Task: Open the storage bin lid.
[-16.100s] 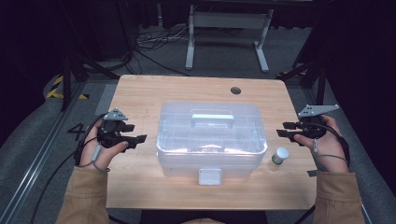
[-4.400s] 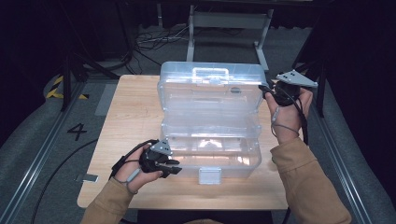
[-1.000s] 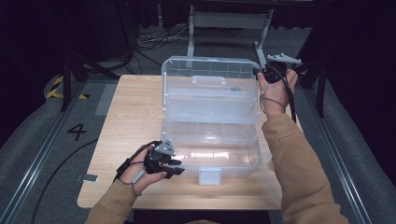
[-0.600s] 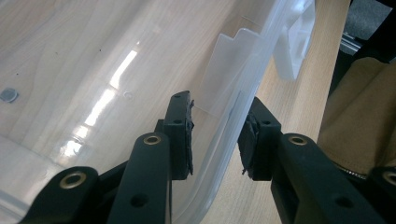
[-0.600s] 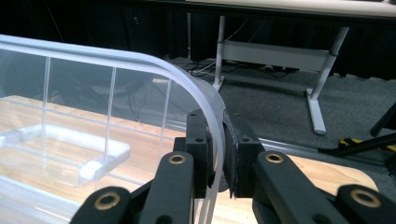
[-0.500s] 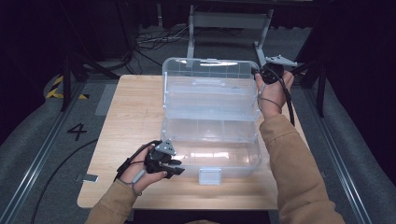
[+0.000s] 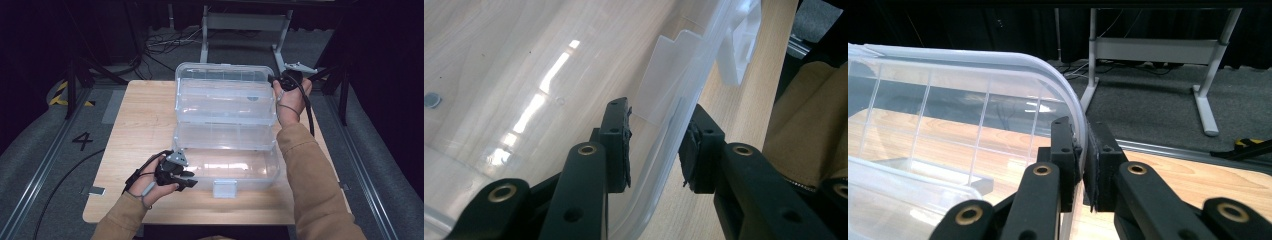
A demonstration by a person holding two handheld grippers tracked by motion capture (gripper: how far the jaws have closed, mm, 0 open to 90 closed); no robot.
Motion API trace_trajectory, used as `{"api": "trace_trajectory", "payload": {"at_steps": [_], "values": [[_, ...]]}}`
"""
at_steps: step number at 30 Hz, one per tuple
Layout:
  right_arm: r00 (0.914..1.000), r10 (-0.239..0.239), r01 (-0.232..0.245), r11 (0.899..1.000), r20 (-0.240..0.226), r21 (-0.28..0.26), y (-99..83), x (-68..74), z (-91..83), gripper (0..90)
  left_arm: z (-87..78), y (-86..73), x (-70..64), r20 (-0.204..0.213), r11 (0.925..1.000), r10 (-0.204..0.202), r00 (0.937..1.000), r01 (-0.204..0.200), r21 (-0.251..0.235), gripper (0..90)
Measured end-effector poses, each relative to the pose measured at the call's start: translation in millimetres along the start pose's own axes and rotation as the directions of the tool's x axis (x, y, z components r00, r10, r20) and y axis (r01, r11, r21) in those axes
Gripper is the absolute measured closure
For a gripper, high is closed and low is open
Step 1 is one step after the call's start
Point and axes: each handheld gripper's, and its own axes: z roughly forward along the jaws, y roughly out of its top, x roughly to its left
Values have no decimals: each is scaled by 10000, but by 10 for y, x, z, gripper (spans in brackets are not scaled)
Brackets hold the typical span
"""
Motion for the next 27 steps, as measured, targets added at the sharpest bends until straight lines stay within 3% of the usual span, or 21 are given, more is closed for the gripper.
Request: {"api": "trace_trajectory", "payload": {"at_steps": [27], "values": [[9979, 567, -553, 9974, -307, 468, -99, -112, 215, 834, -1, -2, 0, 6, 10000, 7, 10000, -7, -8, 680]]}}
